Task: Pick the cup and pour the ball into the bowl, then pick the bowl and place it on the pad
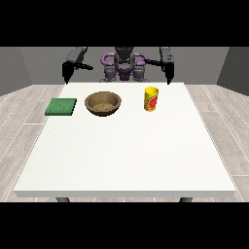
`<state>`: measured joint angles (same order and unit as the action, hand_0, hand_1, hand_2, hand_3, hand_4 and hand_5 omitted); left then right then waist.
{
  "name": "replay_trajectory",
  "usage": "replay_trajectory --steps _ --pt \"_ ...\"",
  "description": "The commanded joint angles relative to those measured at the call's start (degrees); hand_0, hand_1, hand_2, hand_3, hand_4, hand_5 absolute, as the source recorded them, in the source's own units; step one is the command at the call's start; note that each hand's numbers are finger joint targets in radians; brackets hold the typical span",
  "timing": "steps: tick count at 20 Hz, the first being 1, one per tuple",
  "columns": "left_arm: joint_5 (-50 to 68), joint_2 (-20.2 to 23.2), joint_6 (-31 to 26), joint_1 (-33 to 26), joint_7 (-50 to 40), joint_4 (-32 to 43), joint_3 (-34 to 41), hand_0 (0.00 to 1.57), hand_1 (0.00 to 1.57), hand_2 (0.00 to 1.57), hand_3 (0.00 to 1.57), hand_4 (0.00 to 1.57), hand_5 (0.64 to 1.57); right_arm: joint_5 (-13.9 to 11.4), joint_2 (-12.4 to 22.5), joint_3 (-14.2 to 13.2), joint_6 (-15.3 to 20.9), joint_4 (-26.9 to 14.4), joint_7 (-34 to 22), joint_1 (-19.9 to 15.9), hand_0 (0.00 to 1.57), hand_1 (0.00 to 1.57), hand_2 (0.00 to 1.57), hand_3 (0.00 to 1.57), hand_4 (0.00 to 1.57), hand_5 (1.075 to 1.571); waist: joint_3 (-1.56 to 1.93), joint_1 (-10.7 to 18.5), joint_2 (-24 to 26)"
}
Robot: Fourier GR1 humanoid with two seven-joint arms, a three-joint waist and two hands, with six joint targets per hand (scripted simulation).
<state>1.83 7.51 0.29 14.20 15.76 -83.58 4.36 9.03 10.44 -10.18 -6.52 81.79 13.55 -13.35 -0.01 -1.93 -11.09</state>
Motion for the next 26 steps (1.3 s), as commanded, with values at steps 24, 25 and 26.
replay_trajectory --steps 24,25,26 --pt "-12.1 2.4 17.9 12.2 27.5 37.2 4.8 1.29 1.29 1.57 1.57 0.79 1.524 5.5 9.2 -6.8 -12.2 -15.3 8.7 -7.3 0.00 0.00 0.00 0.00 0.00 1.562 0.10 -6.2 -6.6" --pt "-12.9 1.5 20.4 11.8 27.0 38.0 4.8 1.29 1.29 1.57 1.57 0.80 1.513 4.9 8.0 -5.8 -12.0 -14.9 8.9 -5.6 0.00 0.00 0.00 0.00 0.00 1.563 0.06 -7.0 -5.0" --pt "-14.3 0.4 23.5 13.2 27.9 39.2 4.3 1.31 1.31 1.57 1.57 0.81 1.515 5.7 8.6 -6.1 -12.0 -14.3 8.0 -8.5 0.00 0.00 0.00 0.00 0.00 1.558 0.02 -7.6 -7.0"
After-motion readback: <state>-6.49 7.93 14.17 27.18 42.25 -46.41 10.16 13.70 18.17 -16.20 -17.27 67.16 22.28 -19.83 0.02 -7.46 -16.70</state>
